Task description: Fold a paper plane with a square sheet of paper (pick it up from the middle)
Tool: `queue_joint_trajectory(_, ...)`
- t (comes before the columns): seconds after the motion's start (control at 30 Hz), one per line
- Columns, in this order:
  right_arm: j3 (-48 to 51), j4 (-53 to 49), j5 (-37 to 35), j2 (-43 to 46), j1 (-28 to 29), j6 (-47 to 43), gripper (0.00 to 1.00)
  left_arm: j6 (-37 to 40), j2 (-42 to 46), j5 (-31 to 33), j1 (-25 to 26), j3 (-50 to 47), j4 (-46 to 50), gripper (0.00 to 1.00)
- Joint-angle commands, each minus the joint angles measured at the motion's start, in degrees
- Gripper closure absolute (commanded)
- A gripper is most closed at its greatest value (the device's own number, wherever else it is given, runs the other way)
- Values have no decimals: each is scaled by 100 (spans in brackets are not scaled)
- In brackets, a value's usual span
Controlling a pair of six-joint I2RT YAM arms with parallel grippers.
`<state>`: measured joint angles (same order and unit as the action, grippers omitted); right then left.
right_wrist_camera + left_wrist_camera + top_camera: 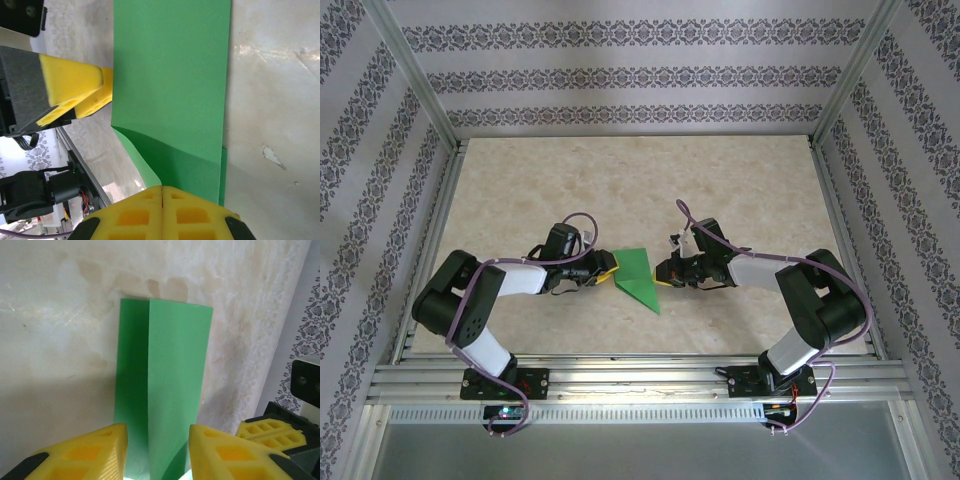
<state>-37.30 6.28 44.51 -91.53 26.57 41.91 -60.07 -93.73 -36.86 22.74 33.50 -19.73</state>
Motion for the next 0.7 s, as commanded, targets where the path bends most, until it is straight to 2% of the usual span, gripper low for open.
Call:
queue_joint_trajectory(0.0, 87, 87, 119, 177, -55, 37, 97, -182, -135, -207, -72, -19, -513, 65)
queue_joint_trajectory(0.4, 109, 98, 163, 140, -90, 28, 94, -471, -689, -601, -155, 138, -1410, 74)
queue_joint_trajectory(0.57, 109, -23, 2, 299, -90, -8, 81, -748, -882, -700, -200, 109, -1994, 84)
queue_joint_trajectory(0.67, 104, -518, -543, 627, -82, -222, 74, -760, -801, -642, -208, 57, -2006, 89)
